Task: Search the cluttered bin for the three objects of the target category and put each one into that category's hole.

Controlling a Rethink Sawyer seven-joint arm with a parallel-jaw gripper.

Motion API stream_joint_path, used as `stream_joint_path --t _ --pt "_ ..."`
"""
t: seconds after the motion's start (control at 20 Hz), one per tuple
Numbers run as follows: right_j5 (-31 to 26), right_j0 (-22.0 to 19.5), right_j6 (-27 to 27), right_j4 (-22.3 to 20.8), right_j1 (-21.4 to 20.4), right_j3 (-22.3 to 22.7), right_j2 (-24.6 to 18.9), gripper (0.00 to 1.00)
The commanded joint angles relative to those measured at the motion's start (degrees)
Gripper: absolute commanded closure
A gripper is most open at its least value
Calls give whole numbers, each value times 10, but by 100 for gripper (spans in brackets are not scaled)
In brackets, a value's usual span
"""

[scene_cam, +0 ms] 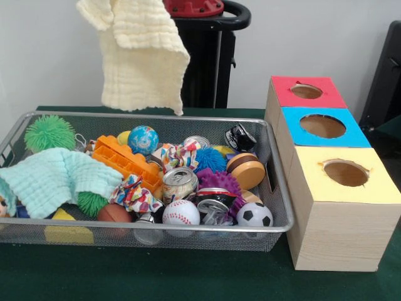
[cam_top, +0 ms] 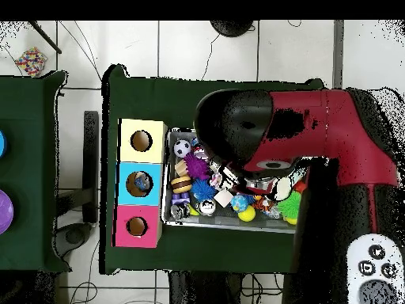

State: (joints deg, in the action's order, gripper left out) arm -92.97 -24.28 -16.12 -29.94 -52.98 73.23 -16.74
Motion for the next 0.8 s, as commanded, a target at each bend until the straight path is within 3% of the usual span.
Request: stream_joint_path --t 0.05,0.8 --pt "25 -7 83 -37 45 42 -45 100" --pt "34 1 58 -34 57 34 -45 100"
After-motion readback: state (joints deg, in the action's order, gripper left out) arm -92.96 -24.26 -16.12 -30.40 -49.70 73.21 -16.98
